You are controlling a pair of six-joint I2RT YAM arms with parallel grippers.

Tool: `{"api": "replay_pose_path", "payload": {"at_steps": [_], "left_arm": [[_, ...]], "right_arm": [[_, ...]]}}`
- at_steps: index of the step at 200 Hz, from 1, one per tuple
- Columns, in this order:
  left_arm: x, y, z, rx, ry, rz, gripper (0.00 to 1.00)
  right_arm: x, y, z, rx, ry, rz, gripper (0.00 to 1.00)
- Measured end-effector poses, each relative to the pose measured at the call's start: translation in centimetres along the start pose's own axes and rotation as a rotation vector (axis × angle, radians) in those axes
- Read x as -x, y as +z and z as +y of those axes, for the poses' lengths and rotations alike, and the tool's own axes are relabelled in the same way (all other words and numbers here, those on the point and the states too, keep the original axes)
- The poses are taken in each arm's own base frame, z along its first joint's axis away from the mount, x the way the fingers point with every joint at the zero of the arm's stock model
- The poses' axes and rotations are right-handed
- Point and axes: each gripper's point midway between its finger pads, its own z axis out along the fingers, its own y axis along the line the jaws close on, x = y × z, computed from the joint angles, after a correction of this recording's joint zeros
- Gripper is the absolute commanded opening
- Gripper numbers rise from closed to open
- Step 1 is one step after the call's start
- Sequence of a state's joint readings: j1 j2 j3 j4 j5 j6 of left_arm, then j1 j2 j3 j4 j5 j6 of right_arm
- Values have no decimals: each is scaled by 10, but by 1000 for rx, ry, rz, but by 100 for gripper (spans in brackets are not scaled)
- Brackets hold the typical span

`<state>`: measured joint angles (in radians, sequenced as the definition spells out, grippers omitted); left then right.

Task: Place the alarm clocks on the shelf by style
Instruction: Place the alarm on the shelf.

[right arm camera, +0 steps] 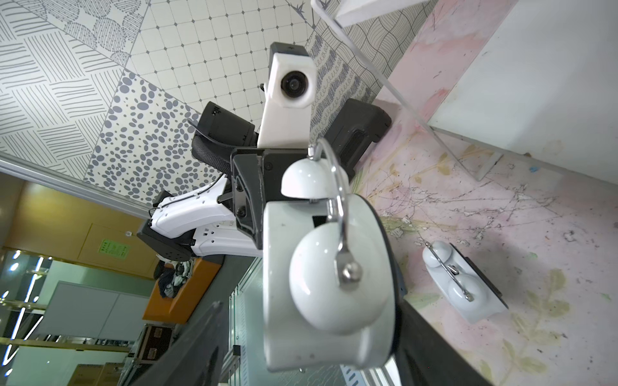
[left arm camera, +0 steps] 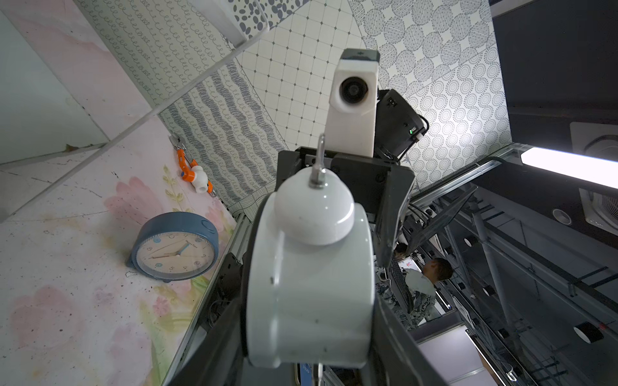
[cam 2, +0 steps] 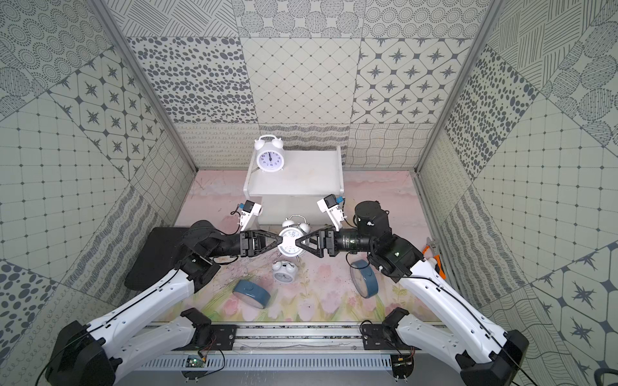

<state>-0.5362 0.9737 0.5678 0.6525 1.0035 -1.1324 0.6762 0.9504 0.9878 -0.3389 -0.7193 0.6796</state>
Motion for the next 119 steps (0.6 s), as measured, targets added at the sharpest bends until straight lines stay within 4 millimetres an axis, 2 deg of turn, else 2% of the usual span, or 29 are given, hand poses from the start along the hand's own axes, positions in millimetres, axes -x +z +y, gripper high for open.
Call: {"api": "replay_pose_path", "payload": {"at_steps": [42,63,93,119], "left_arm": [[1,1,4,3,-12,-8,30],[4,2,6,0,-18,-14,29],[6,3,5,-10,-17,-26,29],[8,3,2,-20,-16,-33,29]], "right_arm": [[-5,-5,-3,8,18,-46,81],[-3,-5,-6,1,30,-61,76],[1,-4,-10,-6,47,-86,64],[3,-4,-10,-3,49,-97,63]]}}
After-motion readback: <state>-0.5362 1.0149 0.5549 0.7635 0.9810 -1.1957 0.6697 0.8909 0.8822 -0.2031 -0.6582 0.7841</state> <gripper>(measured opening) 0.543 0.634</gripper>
